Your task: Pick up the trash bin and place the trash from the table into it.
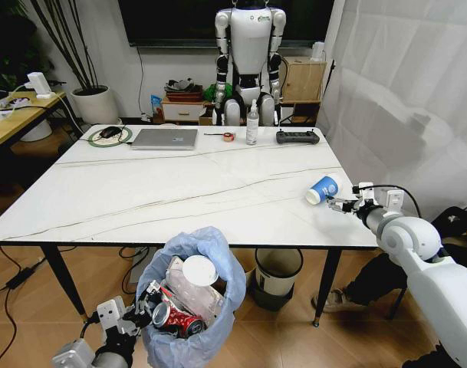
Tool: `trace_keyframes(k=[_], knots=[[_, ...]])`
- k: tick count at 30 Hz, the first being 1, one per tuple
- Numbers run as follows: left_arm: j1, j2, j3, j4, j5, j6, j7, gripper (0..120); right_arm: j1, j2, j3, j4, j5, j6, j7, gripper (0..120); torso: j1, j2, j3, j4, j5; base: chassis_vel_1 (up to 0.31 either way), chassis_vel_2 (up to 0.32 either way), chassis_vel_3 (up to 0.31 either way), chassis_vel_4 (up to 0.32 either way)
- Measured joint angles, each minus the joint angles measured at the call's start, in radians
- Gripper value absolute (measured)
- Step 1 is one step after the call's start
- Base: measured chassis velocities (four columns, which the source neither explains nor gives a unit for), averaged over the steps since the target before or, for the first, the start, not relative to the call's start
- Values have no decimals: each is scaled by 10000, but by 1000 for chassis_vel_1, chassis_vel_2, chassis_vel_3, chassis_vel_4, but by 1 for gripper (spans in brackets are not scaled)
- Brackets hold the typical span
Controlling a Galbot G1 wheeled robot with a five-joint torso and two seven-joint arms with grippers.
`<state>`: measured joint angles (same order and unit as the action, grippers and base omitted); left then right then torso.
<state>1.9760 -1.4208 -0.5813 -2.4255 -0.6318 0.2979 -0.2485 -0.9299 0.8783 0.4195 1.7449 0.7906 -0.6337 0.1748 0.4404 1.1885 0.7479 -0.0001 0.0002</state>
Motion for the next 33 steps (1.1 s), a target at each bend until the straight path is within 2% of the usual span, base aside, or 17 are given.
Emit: trace_keyframes(k=[4, 15, 28, 33], knots=[[30, -41, 37, -7, 68, 0, 16, 0, 0, -107, 134, -268, 453, 244, -80, 100, 0, 0, 0, -1, 0, 0, 0, 0, 0], [67, -73, 62, -50, 147, -6, 30, 0, -53, -71, 225, -131, 588, 427, -173, 100, 0, 0, -1, 0, -2, 0, 0, 0, 0], [156, -92, 116, -104, 252, -19, 50, 0, 372, 587, -609, 562, 778, 1040, 1114, 100, 0, 0, -1, 2, -2, 0, 0, 0, 0], [215, -82, 63, -163, 255, -30, 54, 0, 331, 673, -755, 691, 775, 1241, 1231, 100, 0, 0, 0, 0, -3, 0, 0, 0, 0]])
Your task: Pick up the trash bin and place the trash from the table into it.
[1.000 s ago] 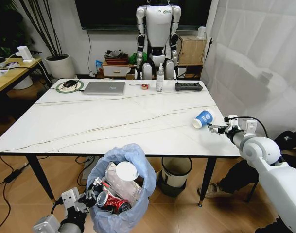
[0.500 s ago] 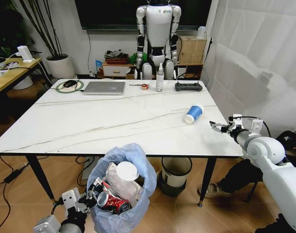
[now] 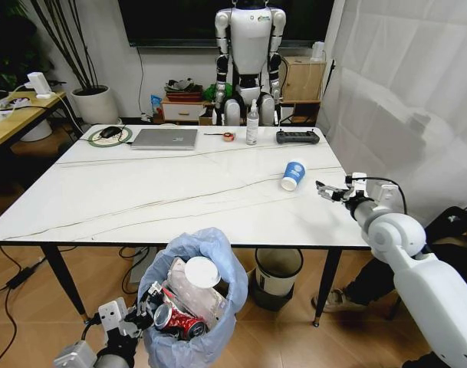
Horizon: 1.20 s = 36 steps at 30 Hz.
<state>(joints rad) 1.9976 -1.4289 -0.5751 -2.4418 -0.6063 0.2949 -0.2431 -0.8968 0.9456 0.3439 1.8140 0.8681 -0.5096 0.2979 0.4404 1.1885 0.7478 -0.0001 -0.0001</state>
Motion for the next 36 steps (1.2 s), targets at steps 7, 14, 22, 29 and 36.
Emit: trace_keyframes(k=[7, 14, 22, 29, 36], knots=[[14, 25, -61, -1, 25, -20, 3, 0, -125, 98, -42, 138, -37, 167, 13, 100, 0, 0, 0, 0, 1, 0, 0, 0, 0], [-14, 49, -87, -7, 20, -21, 4, 0, -245, 96, -65, 215, -110, 292, -53, 100, 0, 0, 0, 0, 1, 0, 0, 0, 0], [-6, 97, -198, 45, 7, -26, 5, 0, -269, 67, -129, 349, -68, 303, 134, 100, 0, 0, 0, -2, 0, 0, 0, 0, 0], [272, 276, -1072, 59, -146, -111, 1, 0, 320, 446, -882, 360, -159, 314, 539, 100, 0, 0, 0, 0, -2, 0, 0, 0, 0], [424, 328, -2127, 227, -378, -169, 13, 0, 1721, 1153, -2103, -341, -518, 315, 575, 100, 0, 0, 0, 0, -3, 0, 0, 0, 0]])
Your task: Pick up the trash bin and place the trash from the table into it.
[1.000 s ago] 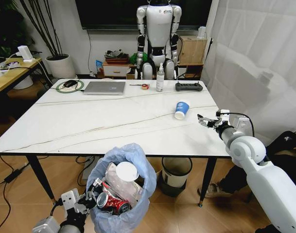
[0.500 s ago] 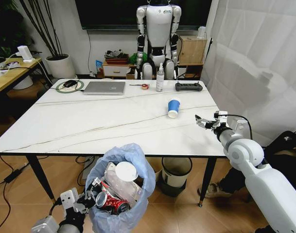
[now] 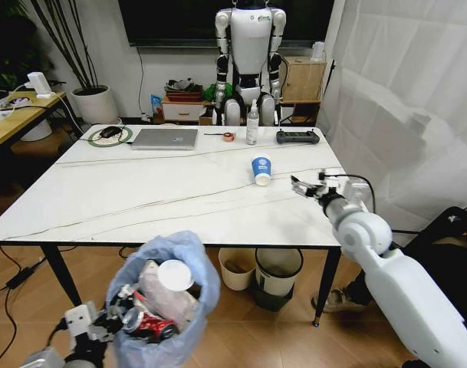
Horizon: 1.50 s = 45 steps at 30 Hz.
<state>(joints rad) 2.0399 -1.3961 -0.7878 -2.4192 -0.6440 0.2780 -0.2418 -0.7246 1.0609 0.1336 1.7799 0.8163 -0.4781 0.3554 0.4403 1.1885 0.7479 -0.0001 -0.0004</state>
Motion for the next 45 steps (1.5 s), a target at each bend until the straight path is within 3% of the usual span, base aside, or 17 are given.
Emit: trace_keyframes(k=[12, 27, 45], knots=[[-90, -127, -181, -36, -47, 80, -103, 0, 1559, 1958, -1407, -2187, -457, 151, -419, 100, 1, 0, 1, 2, 2, 0, 0, 0, 0], [145, -258, -85, -254, 157, 98, -107, 0, 2265, 2589, -1848, -3678, -1169, 375, -1195, 100, 1, 0, 0, 0, 2, 0, 0, 0, 0], [64, -341, -6, -424, 164, 125, -131, 0, 2534, 3211, -2721, -4375, -1671, 450, -1956, 100, 1, 0, 0, 0, 4, 0, 0, 0, 0]])
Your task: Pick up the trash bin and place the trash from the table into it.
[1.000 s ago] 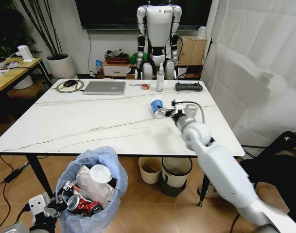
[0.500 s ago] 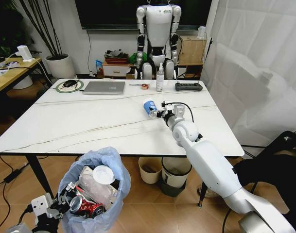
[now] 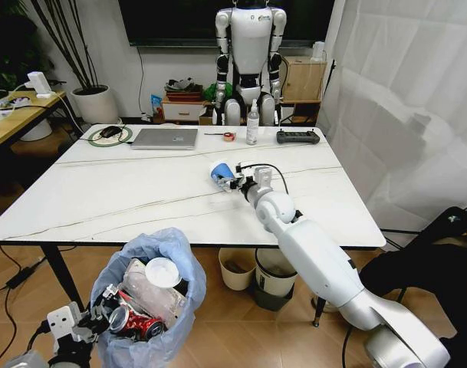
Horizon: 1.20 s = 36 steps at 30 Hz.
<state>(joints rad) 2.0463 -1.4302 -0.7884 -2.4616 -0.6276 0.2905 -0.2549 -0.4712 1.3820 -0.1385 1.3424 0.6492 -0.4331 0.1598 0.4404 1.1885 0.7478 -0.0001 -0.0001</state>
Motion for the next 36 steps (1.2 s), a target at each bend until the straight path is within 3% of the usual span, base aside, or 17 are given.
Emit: trace_keyframes(k=[36], knots=[[-11, -253, 142, -57, 158, 6, -1, 0, 609, 379, 127, -2147, -1104, 613, -746, 100, 0, 0, 0, 0, 1, 0, 0, 0, 0]])
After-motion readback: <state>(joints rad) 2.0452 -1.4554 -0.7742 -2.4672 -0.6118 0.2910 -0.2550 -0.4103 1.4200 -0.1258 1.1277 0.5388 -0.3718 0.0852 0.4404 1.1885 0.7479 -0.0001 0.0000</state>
